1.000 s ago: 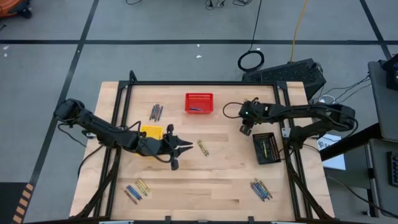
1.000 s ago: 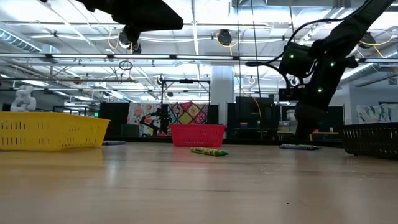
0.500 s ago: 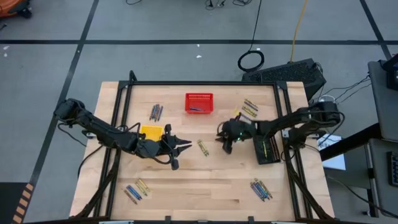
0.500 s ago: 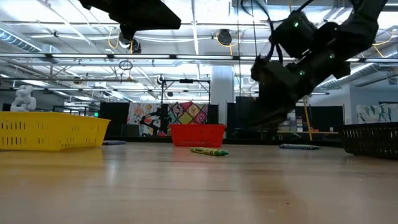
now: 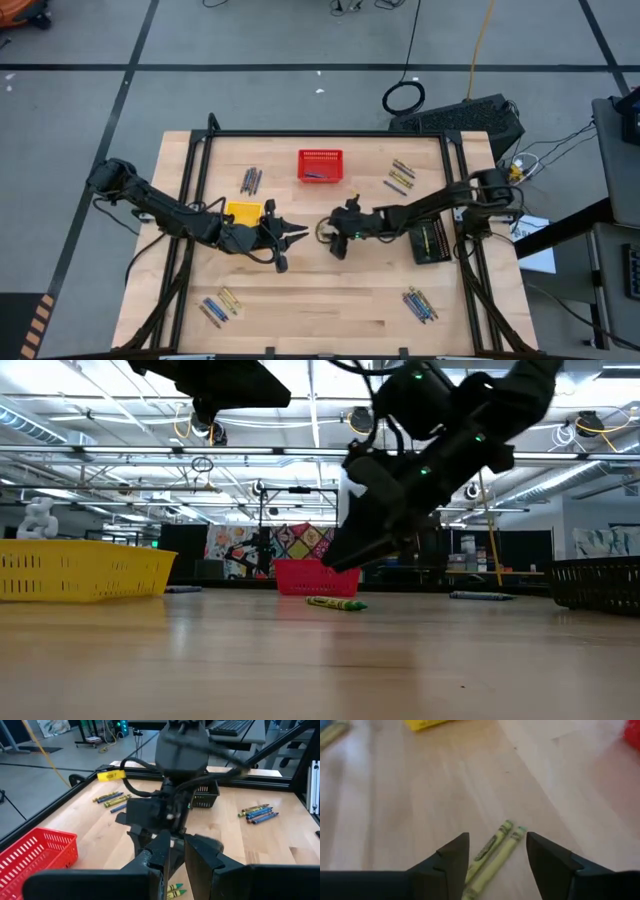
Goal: Sort crayons
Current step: Put the green crayon into the black basket
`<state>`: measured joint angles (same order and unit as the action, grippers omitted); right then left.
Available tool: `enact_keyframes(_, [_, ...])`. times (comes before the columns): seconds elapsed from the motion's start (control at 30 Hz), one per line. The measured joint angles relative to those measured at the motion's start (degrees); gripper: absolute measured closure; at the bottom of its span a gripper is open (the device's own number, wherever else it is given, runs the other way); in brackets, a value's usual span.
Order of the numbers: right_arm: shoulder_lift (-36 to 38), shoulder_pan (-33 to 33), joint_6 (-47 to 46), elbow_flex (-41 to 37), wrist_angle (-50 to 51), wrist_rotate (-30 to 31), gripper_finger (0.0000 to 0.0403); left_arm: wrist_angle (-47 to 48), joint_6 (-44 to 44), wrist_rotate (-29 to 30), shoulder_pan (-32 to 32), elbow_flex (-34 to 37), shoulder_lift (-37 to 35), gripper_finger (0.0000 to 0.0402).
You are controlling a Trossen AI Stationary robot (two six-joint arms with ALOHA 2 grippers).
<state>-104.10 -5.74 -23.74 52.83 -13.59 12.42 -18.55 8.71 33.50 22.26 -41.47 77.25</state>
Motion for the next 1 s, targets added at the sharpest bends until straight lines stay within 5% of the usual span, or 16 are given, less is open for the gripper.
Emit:
enact_keyframes(0.67, [-5.5, 0.0, -3.3, 2.7, 4.4, 4.1, 0.0232, -0.1, -0.1, 0.0, 0.0, 0.0, 0.0, 0.0343])
enact_keyframes(1.0, [-2.6, 0.0, -1.7, 2.7, 9.9, 7.2, 0.0232, -0.1, -0.1, 0.0, 0.0, 0.0, 0.0, 0.0343])
